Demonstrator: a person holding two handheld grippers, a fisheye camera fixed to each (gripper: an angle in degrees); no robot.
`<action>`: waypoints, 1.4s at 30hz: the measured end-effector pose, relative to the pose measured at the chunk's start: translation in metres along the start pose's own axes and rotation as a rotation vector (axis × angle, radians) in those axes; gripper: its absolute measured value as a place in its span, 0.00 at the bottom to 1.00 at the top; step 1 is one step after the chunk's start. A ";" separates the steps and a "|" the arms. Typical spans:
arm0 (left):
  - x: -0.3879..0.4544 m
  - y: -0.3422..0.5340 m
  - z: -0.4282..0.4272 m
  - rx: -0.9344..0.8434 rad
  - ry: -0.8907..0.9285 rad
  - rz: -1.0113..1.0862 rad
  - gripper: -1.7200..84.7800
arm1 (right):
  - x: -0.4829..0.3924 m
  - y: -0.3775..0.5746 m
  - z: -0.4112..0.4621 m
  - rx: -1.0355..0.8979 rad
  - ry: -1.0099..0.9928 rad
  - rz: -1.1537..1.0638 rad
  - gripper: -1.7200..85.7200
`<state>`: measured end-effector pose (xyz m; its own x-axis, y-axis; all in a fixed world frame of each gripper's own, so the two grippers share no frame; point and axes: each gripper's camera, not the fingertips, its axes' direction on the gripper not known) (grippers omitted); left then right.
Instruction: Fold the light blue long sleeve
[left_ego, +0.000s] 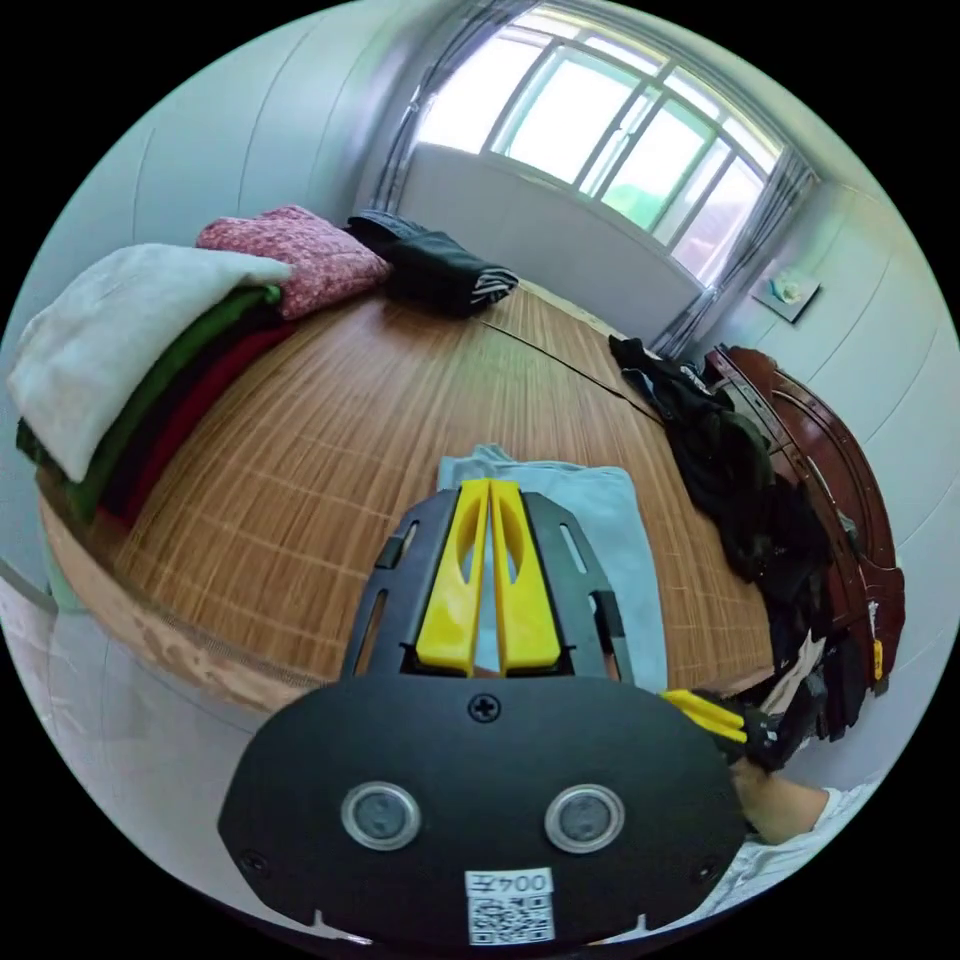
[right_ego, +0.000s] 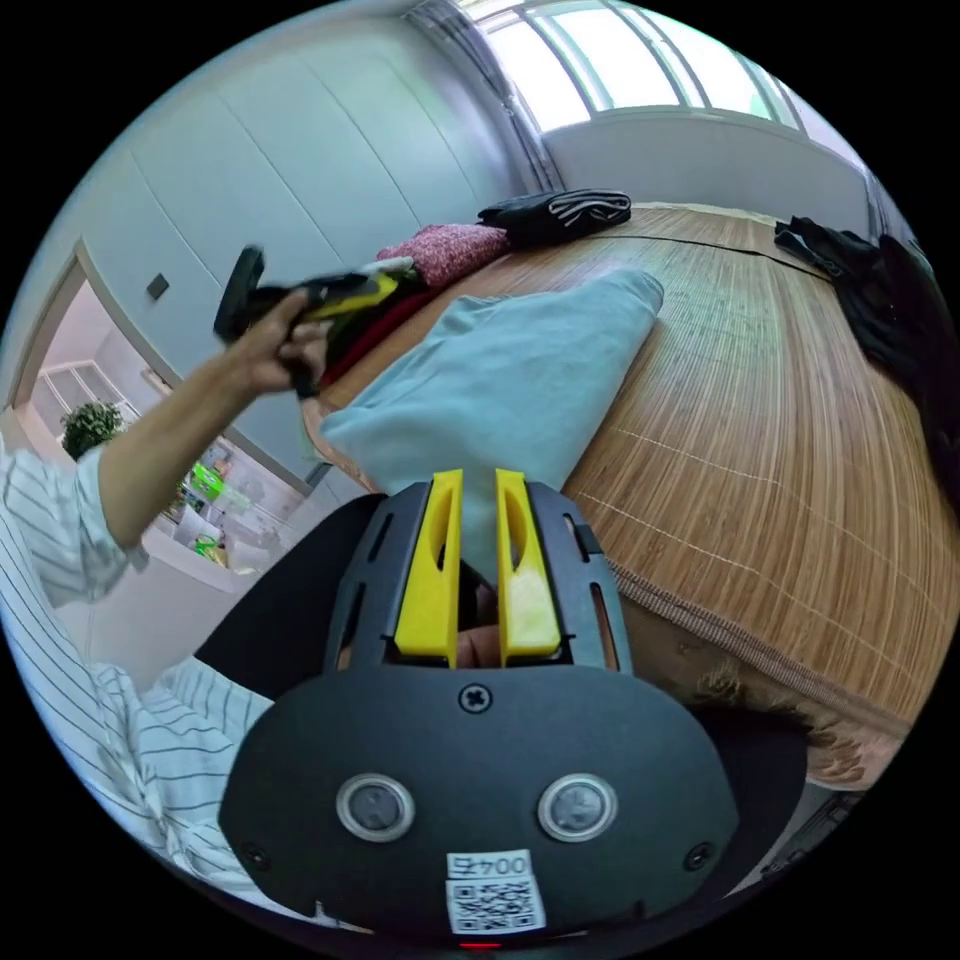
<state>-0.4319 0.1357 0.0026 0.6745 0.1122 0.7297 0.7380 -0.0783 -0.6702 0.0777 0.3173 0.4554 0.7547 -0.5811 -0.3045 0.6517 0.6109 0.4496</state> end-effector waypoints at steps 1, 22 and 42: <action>-0.018 0.031 -0.035 0.012 -0.035 -0.024 0.03 | -0.004 0.002 -0.006 0.030 -0.009 0.010 0.10; -0.022 0.265 -0.131 0.020 0.187 -0.227 0.11 | -0.134 -0.141 0.076 -0.034 0.128 -0.129 0.15; 0.070 0.284 -0.195 0.098 0.082 -0.086 0.06 | -0.109 -0.331 0.268 -0.290 0.419 0.059 0.08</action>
<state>-0.1717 -0.0716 -0.1104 0.6113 0.0331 0.7907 0.7904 0.0252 -0.6121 -0.2404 0.0338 0.5647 0.7174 -0.3125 -0.6227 0.5566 0.7946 0.2426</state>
